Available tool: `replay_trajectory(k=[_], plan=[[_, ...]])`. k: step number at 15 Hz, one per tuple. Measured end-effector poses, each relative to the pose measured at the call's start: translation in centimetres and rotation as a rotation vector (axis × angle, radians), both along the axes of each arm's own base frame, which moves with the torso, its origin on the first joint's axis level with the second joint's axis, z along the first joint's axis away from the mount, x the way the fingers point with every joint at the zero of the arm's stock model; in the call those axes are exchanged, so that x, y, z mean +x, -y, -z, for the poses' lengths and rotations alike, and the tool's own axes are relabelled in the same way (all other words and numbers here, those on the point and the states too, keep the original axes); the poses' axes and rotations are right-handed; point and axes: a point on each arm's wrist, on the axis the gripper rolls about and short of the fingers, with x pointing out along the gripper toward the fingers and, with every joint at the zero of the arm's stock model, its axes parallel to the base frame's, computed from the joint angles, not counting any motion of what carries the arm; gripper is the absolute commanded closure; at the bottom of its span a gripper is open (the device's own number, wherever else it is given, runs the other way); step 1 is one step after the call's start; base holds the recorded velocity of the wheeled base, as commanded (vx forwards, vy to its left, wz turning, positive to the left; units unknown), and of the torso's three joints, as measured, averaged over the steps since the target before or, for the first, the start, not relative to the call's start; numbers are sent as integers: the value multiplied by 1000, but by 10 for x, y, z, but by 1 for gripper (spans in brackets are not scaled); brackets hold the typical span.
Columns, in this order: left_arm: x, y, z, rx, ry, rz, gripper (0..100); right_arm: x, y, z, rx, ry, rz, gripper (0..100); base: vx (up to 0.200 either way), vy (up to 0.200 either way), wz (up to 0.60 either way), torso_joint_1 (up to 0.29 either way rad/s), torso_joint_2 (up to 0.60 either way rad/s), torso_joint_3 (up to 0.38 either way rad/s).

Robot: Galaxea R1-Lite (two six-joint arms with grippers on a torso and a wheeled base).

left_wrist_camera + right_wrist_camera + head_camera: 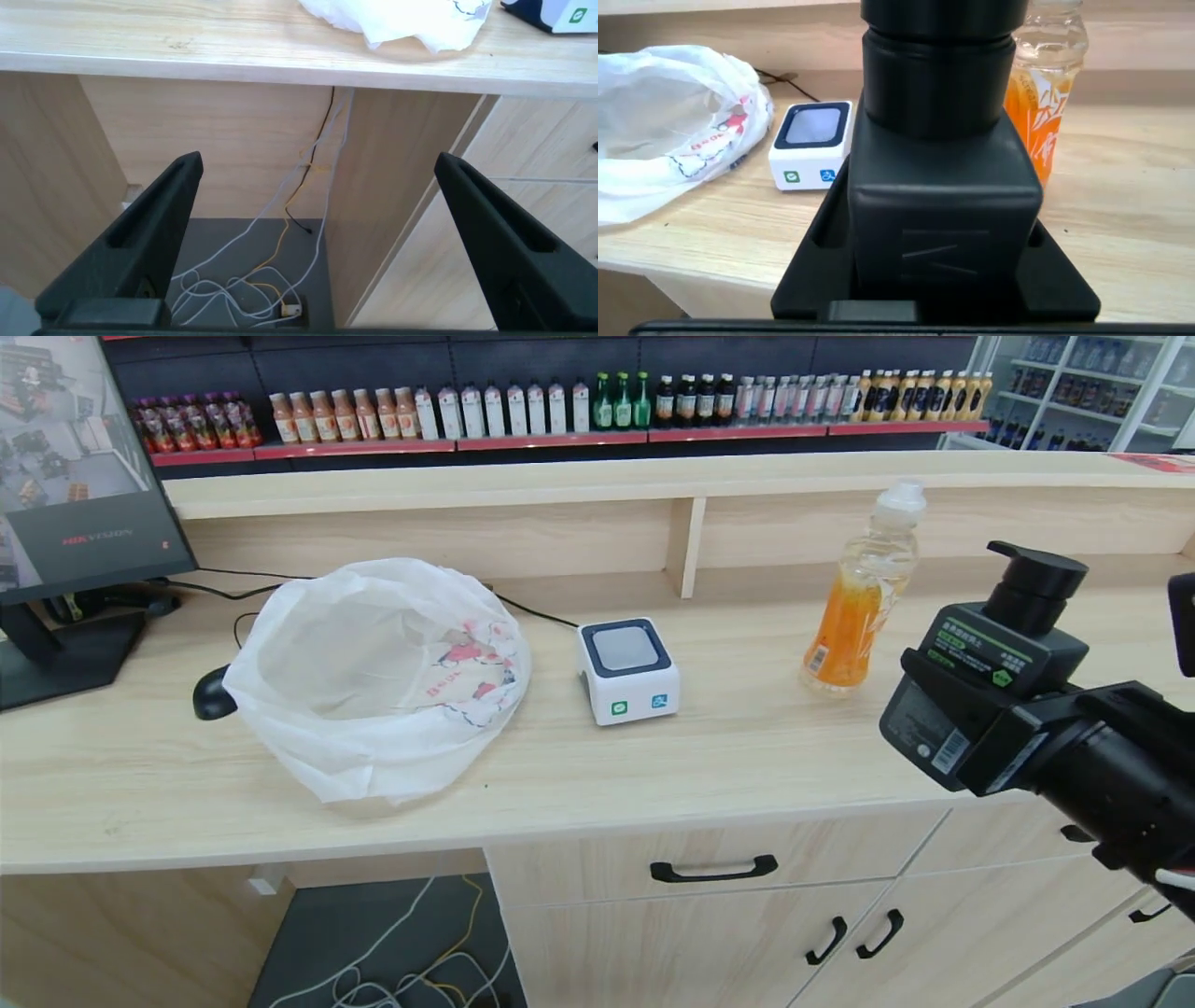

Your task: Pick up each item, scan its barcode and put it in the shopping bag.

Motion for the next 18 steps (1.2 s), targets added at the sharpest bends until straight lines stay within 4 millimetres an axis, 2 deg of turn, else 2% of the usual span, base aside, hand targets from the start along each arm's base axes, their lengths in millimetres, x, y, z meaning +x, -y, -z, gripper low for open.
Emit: replay_trajectory(k=[2,18], plan=[[0,0,0,1,0,0,0,2,-1,-2,-1,33,5,100,0,0,0,0,0,0],[0,0,0,-3,0,0,0,11,7,-2,-10,89,148,100,0,200,0,4,4,2]])
